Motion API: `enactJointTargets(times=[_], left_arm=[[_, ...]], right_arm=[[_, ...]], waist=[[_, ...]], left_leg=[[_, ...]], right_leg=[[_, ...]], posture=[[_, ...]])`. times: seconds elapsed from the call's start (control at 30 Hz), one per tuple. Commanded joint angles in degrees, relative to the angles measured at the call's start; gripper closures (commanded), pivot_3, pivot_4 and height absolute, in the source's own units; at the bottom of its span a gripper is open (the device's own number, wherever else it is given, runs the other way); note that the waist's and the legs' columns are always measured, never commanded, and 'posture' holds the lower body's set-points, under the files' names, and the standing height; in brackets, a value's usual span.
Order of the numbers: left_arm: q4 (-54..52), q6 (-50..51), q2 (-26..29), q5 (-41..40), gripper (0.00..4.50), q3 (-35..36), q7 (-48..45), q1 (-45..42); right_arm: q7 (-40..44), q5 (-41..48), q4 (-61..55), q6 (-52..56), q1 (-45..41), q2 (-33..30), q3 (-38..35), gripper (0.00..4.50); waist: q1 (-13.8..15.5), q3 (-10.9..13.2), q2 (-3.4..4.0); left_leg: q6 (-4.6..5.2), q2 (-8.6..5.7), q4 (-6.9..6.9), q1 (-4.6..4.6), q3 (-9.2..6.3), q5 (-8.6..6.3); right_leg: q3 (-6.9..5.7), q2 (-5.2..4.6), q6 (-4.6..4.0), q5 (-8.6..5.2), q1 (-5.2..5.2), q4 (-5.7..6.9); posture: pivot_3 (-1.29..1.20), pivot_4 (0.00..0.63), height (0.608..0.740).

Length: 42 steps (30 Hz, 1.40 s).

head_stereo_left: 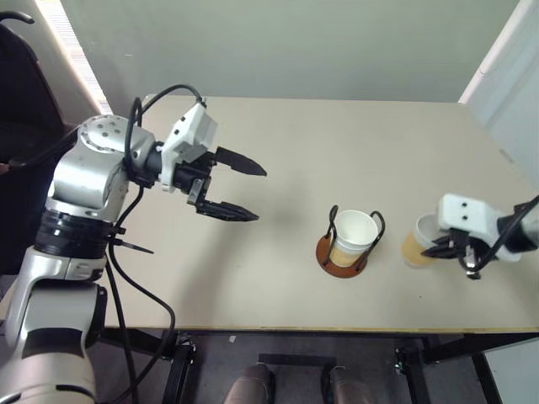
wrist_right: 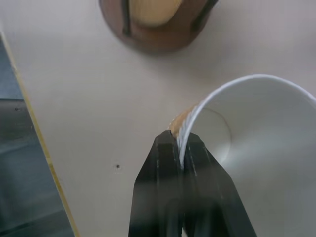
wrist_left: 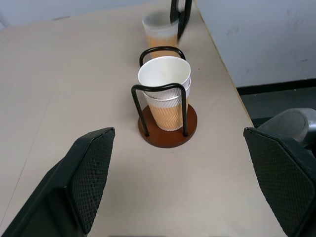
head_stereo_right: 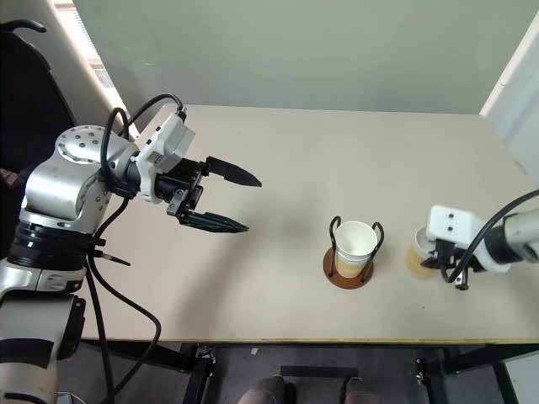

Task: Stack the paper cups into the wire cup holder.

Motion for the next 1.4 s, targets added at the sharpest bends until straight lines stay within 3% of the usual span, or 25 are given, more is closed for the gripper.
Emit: enactJointTargets(times=[0.03, 0.2, 0.3, 0.77, 1.0, 1.17, 1.37, 1.4], left_arm=[[-0.61, 0.38, 0.64, -1.37, 0.0, 2.21, -2.01, -0.41], [-0.19, 0.45, 0.79, -1.86, 0.0, 2.05, -2.01, -0.39], [-0.15, 0.44, 0.46, -1.76, 0.0, 2.08, -2.01, -0.26], [-0.21, 0.04, 0.21, -1.14, 0.0, 1.86, -2.0, -0.88], [-0.22, -0.84, 0.57, -0.91, 0.0, 1.03, -2.01, -0.66], [-0.22, -1.23, 0.78, -0.77, 0.0, 0.59, -2.01, -0.6], [0.29, -1.68, 0.94, -0.52, 0.0, 0.0, -2.01, -0.73], [0.37, -1.6, 0.94, -0.47, 0.0, -0.08, -2.01, -0.82]], right_arm=[[2.86, 4.64, -4.4, 3.67, -11.43, -0.31, -1.83, 4.45], [6.65, 4.03, -5.58, 6.17, -27.95, 4.73, 6.36, 4.45], [7.7, 3.4, -6.64, 7.49, -32.01, 7.9, 10.41, 4.45], [11.16, -4.07, -5.05, 1.24, -29.85, 11.6, 17.9, 4.45], [10.35, -9.11, -4.07, -1.03, -30.24, 16.51, 21.55, 4.45], [11.27, -9.6, -2.55, 0.34, -32.27, 18.75, 21.29, 3.24], [11.79, -8.1, -0.39, 2.82, -34.75, 18.34, 18.58, 1.12], [11.49, -6.74, 0.11, 4.81, -35.49, 18.41, 17.01, 1.12]], waist=[[-0.21, 0.0, 0.0], [-0.53, 0.0, -0.02], [-0.55, 0.0, -0.02], [-0.52, 0.01, -0.02], [-0.59, 0.01, -0.02], [-0.58, 0.01, -0.02], [-0.57, 0.01, -0.02], [-0.57, 0.01, -0.02]], left_leg=[[0.0, -0.01, -0.05, -0.01, 0.0, 0.0], [-0.08, 0.05, -0.06, 0.01, -0.19, 0.01], [-0.1, 0.04, -0.06, -0.01, -0.24, 0.02], [-0.14, 0.07, -0.09, -0.06, -0.31, 0.05], [-0.15, 0.07, -0.08, -0.03, -0.31, 0.06], [-0.16, 0.06, -0.08, -0.05, -0.32, 0.07], [-0.17, 0.06, -0.09, -0.06, -0.32, 0.06], [-0.17, 0.06, -0.09, -0.06, -0.32, 0.06]], right_leg=[[0.01, 0.0, -0.03, -0.01, -0.04, 0.01], [-0.1, 0.11, -0.55, -0.31, -0.06, 0.06], [-0.11, 0.11, -0.55, -0.31, -0.09, 0.06], [-0.16, 0.1, -0.5, -0.32, -0.15, 0.06], [-0.16, 0.1, -0.54, -0.32, -0.14, 0.08], [-0.17, 0.1, -0.54, -0.31, -0.15, 0.08], [-0.17, 0.1, -0.66, -0.38, -0.14, 0.05], [-0.17, 0.1, -0.68, -0.39, -0.15, 0.06]], posture=[[0.0, 0.15, 0.74], [0.0, 0.15, 0.74], [0.0, 0.15, 0.74], [0.0, 0.15, 0.74], [0.0, 0.15, 0.74], [0.0, 0.15, 0.74], [0.0, 0.15, 0.74], [0.0, 0.15, 0.74]])
